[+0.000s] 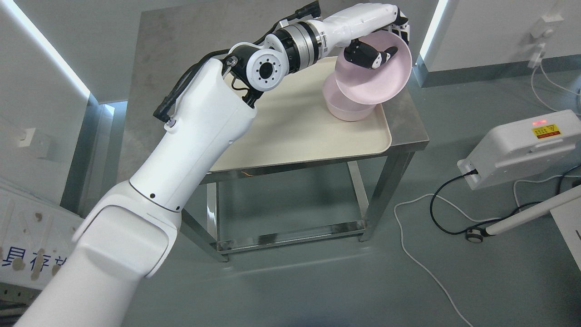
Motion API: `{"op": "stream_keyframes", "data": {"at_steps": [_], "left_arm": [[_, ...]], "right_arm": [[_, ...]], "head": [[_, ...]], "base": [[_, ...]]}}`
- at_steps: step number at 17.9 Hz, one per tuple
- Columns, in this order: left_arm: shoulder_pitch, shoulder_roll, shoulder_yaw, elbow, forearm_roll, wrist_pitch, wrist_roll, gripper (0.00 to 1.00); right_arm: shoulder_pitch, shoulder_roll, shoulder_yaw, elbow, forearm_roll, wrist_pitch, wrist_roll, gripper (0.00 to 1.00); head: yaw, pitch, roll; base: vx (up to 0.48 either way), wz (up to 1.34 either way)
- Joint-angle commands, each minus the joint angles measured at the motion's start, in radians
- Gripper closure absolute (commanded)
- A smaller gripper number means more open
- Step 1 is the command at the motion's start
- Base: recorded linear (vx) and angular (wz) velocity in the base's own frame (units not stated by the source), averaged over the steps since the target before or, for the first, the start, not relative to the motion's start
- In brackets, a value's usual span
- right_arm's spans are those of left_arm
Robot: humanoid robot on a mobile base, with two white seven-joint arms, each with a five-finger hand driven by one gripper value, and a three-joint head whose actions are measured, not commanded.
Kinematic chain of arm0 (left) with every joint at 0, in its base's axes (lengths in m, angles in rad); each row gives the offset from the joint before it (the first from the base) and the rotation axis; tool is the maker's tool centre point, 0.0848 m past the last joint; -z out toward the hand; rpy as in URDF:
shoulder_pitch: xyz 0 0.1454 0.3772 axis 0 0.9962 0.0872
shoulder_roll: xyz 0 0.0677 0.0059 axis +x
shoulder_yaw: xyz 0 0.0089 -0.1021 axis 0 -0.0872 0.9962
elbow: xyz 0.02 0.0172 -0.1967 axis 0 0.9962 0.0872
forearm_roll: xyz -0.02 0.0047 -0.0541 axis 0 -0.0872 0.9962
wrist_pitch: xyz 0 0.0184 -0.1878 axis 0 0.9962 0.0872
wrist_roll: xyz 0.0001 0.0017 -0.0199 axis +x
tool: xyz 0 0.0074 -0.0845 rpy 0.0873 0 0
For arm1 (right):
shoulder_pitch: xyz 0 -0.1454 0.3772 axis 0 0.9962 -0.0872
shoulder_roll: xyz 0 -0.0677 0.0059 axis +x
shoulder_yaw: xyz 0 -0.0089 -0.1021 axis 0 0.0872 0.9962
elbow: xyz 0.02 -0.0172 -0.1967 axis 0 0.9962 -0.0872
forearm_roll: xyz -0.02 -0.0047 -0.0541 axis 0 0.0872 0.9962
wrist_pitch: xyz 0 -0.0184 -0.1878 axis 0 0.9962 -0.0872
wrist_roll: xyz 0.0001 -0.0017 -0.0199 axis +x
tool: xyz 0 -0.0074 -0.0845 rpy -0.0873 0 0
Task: Stack pink IKEA bowls on left shelf middle
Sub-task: 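Lift the pink bowl and carry it over the other pink bowl, then lower the held bowl into the other pink bowl and release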
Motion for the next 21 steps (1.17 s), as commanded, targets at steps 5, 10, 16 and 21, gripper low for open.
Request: {"op": "stream_keyframes", "data": {"at_steps": [5,10,16,21], "left_arm": [[-0.024,-0.02,-0.046,0.24,-0.037,-0.003,0.014,0.97],[-0.024,-0.02,0.003,0.248,-0.051,-0.003,0.014,0.96],[-0.024,-0.02,0.006,0.248,-0.053,-0.001,0.017,0.95],[-0.019,-0.02,0.005,0.248,-0.071,-0.001,0.011,0.77]], "right_arm": [[0.0,-0.017,0.0,0.0,0.0,0.0,0.001,0.0],[0.0,-0.017,0.0,0.0,0.0,0.0,0.001,0.0],[0.0,-0.017,0.0,0.0,0.0,0.0,0.001,0.0],[0.0,-0.017,0.0,0.0,0.0,0.0,0.001,0.0]], "head": [[0.0,0.0,0.0],[0.0,0.0,0.0],[0.0,0.0,0.0],[0.0,0.0,0.0]], "base": [[0.0,0.0],[0.0,0.0],[0.0,0.0],[0.0,0.0]]}}
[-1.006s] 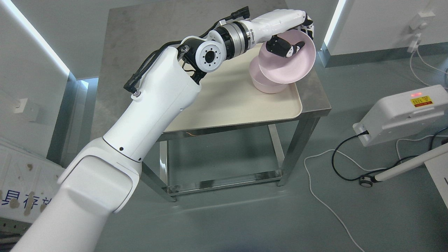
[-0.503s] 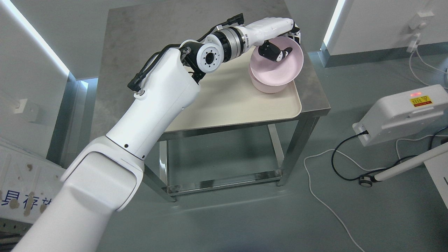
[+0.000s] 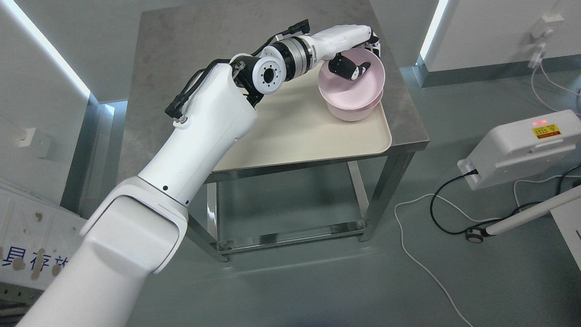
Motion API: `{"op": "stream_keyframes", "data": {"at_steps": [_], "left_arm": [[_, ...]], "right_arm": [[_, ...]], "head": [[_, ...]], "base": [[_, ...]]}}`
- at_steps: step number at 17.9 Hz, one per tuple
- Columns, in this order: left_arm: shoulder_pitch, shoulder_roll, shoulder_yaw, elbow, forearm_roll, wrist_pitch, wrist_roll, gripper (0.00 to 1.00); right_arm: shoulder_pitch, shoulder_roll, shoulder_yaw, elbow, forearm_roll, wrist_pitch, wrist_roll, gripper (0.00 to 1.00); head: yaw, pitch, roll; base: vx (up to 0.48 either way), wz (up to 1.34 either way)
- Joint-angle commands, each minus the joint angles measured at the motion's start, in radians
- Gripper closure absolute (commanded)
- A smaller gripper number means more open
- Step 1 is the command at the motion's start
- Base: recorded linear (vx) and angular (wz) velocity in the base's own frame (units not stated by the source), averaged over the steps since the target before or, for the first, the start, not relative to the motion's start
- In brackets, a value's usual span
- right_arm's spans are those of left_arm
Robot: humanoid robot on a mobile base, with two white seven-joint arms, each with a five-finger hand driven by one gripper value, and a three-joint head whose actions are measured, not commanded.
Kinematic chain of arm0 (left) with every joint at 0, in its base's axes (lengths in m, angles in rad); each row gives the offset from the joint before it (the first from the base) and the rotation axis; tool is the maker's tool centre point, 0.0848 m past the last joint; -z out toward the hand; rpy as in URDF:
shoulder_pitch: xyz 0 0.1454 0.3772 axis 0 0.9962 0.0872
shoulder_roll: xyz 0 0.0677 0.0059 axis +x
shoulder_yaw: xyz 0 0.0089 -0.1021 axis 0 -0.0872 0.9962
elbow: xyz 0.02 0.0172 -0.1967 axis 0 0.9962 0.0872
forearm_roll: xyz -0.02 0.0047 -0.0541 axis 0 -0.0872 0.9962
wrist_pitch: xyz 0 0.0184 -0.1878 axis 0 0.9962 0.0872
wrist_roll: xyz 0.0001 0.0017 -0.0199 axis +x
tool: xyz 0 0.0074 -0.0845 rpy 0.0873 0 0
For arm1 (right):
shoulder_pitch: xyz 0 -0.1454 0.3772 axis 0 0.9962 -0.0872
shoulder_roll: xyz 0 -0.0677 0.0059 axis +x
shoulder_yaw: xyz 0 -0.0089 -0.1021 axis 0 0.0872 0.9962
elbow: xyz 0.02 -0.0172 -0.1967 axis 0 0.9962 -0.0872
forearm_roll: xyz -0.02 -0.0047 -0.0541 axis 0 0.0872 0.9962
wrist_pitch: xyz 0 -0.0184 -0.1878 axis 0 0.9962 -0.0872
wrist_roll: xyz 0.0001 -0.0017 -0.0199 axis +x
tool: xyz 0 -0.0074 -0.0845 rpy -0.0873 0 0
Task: Stack pink IKEA bowls on left shelf middle
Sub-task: 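Lower the held bowl into the other pink bowl and release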
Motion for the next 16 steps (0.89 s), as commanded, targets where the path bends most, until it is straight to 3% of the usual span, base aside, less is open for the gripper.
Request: {"op": "stream_keyframes", "data": {"at_steps": [1,4,6,7,9,12,14,16], "left_arm": [[0.006,0.013,0.009,0.029,-0.014,0.001,-0.011,0.57],[0.013,0.013,0.07,0.013,-0.01,-0.002,-0.025,0.39],[0.018,0.013,0.212,-0.032,0.001,-0.004,-0.028,0.31],[0.021,0.013,0.31,-0.075,0.028,-0.004,-0.028,0.27],[0.065,0.013,0.389,-0.135,0.176,-0.01,-0.017,0.18],[0.212,0.013,0.401,-0.336,0.341,-0.037,-0.037,0.13],[0.318,0.013,0.363,-0.476,0.341,-0.036,-0.153,0.13],[0.358,0.013,0.339,-0.499,0.328,-0.036,-0.213,0.13]], "right_arm": [[0.0,-0.017,0.0,0.0,0.0,0.0,0.0,0.0],[0.0,-0.017,0.0,0.0,0.0,0.0,0.0,0.0],[0.0,-0.017,0.0,0.0,0.0,0.0,0.0,0.0],[0.0,-0.017,0.0,0.0,0.0,0.0,0.0,0.0],[0.0,-0.017,0.0,0.0,0.0,0.0,0.0,0.0],[0.0,-0.017,0.0,0.0,0.0,0.0,0.0,0.0],[0.0,-0.017,0.0,0.0,0.0,0.0,0.0,0.0],[0.0,-0.017,0.0,0.0,0.0,0.0,0.0,0.0]], "head": [[0.0,0.0,0.0],[0.0,0.0,0.0],[0.0,0.0,0.0],[0.0,0.0,0.0],[0.0,0.0,0.0],[0.0,0.0,0.0],[0.0,0.0,0.0],[0.0,0.0,0.0]], "base": [[0.0,0.0],[0.0,0.0],[0.0,0.0],[0.0,0.0],[0.0,0.0],[0.0,0.0],[0.0,0.0],[0.0,0.0]]}}
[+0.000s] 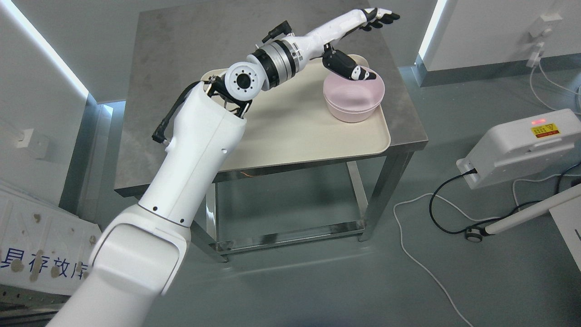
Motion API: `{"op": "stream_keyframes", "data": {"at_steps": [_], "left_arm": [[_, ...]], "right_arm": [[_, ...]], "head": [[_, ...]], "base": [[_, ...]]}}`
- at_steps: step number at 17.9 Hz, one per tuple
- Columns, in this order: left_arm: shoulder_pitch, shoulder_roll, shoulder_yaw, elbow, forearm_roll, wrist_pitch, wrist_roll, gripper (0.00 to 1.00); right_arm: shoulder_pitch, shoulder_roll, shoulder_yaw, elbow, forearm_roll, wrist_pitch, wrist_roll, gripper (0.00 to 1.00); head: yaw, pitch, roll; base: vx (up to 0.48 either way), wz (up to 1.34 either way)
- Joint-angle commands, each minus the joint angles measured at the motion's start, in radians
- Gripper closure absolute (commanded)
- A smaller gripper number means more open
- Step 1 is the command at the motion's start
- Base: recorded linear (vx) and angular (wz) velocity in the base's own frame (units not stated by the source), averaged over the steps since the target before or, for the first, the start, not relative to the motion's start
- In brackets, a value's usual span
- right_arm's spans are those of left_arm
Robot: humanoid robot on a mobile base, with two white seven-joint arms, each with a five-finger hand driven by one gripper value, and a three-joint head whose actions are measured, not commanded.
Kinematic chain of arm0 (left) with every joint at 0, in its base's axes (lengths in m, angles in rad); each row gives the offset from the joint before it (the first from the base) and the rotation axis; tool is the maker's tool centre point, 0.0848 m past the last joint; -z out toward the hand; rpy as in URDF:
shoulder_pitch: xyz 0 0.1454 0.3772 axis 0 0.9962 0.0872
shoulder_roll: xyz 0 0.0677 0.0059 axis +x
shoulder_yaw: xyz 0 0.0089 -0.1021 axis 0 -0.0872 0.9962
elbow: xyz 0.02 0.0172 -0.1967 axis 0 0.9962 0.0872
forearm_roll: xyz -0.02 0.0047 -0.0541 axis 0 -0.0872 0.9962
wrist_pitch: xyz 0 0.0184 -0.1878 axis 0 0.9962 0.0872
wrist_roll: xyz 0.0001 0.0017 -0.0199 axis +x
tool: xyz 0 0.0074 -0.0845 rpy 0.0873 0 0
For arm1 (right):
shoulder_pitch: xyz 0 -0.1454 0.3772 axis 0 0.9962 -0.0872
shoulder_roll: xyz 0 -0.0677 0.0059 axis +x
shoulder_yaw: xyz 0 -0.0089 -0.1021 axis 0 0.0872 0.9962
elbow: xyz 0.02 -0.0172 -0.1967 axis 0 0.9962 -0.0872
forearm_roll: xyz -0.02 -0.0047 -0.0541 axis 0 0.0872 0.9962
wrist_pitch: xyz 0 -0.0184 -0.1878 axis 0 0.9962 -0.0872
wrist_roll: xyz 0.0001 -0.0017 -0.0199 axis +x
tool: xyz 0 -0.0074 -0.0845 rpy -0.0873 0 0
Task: Stack pink IKEA bowls on left shelf middle
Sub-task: 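Lower the held bowl into the other pink bowl and release, then grasp the rim of the stacked pink bowls with the left hand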
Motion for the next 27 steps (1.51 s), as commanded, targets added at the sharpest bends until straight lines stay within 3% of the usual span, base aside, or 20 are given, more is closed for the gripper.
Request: {"op": "stream_keyframes", "data": {"at_steps": [1,4,9,15,21,27], "left_arm": [[0.167,0.016,0.079,-0.304,0.033,-0.004,-0.084,0.13],[0.205,0.016,0.08,-0.301,-0.193,-0.004,-0.084,0.14],[0.213,0.016,0.103,-0.275,-0.393,0.007,-0.083,0.19],[0.193,0.016,0.102,-0.232,-0.433,0.007,-0.083,0.31],[0.182,0.016,0.093,-0.19,-0.519,-0.004,-0.084,0.32],[0.182,0.016,0.091,-0.166,-0.548,-0.033,-0.084,0.43]], "right_arm": [[0.0,-0.017,0.0,0.0,0.0,0.0,0.0,0.0],[0.0,-0.017,0.0,0.0,0.0,0.0,0.0,0.0],[0.0,-0.017,0.0,0.0,0.0,0.0,0.0,0.0],[0.0,-0.017,0.0,0.0,0.0,0.0,0.0,0.0],[0.0,-0.017,0.0,0.0,0.0,0.0,0.0,0.0],[0.0,-0.017,0.0,0.0,0.0,0.0,0.0,0.0]], "head": [[0.0,0.0,0.0],[0.0,0.0,0.0],[0.0,0.0,0.0],[0.0,0.0,0.0],[0.0,0.0,0.0],[0.0,0.0,0.0]], "base": [[0.0,0.0],[0.0,0.0],[0.0,0.0],[0.0,0.0],[0.0,0.0],[-0.008,0.02]]}}
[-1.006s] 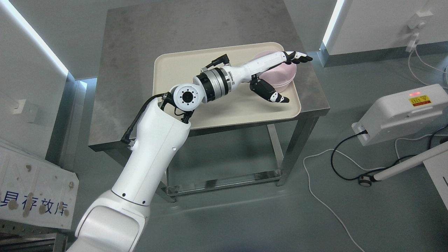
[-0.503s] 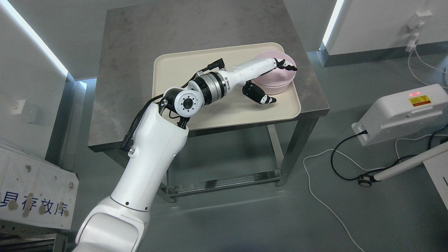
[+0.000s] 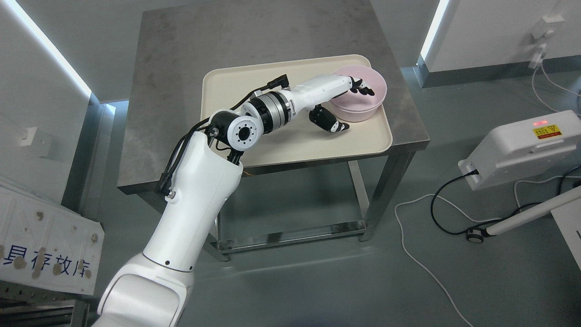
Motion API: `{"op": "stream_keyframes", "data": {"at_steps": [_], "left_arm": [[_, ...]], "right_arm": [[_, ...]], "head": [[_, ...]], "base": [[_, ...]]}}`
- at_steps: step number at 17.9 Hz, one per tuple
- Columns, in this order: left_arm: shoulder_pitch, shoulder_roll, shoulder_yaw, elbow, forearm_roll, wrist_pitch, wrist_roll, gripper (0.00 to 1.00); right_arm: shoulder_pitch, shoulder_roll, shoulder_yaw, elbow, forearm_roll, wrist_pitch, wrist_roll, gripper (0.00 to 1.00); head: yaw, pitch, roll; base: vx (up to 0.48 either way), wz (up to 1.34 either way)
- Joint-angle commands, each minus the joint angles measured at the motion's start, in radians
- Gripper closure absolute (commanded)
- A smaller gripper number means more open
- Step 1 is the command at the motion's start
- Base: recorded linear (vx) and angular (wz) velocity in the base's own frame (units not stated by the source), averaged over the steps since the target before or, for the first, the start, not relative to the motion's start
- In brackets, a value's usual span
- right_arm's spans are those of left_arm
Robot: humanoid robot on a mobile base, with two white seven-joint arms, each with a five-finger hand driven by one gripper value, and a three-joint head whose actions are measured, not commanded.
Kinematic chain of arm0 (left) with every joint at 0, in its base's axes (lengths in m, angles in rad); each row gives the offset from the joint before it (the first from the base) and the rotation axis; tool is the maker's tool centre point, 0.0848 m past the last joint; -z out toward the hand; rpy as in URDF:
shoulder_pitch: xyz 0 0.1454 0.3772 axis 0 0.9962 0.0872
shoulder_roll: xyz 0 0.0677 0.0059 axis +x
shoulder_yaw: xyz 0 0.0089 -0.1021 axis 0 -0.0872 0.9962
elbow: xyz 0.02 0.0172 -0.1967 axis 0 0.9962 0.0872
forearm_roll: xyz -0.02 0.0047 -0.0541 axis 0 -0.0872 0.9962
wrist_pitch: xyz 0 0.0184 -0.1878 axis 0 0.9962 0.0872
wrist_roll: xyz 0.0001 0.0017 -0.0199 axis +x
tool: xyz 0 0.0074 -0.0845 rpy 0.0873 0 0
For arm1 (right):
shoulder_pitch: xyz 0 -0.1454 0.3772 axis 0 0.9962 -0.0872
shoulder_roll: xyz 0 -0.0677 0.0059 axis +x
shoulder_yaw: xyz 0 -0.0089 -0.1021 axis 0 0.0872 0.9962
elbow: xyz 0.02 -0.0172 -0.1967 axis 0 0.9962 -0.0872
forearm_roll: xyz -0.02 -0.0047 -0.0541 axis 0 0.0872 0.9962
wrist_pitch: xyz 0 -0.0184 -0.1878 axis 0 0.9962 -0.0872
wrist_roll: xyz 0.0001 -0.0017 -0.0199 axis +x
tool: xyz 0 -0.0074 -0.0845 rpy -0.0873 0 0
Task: Stack pink IKEA bowls on left shelf middle
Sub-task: 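Grasp the rim of the stacked pink bowls with the left hand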
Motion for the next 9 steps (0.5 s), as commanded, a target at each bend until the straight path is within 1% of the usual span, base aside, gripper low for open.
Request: {"op": "stream_keyframes", "data": {"at_steps": [1,5,7,9], "left_arm": [[-0.002,0.017,0.003,0.038,-0.053,-0.034,0.0,0.44],[-0.002,0.017,-0.007,0.049,-0.086,-0.051,0.003,0.49],[-0.002,0.017,-0.017,0.05,-0.088,-0.082,0.006,0.55],[-0.002,0.017,-0.023,0.064,-0.088,-0.128,0.044,0.67]], "right_arm": [[0.0,-0.017,0.0,0.0,0.0,-0.001,0.0,0.0],[0.0,-0.017,0.0,0.0,0.0,-0.001,0.0,0.0],[0.0,-0.017,0.0,0.0,0.0,-0.001,0.0,0.0],[0.0,-0.017,0.0,0.0,0.0,-0.001,0.0,0.0]], "head": [[0.0,0.0,0.0],[0.0,0.0,0.0],[0.0,0.0,0.0],[0.0,0.0,0.0]], "base": [[-0.01,0.01],[-0.003,0.0],[0.0,0.0],[0.0,0.0]]}}
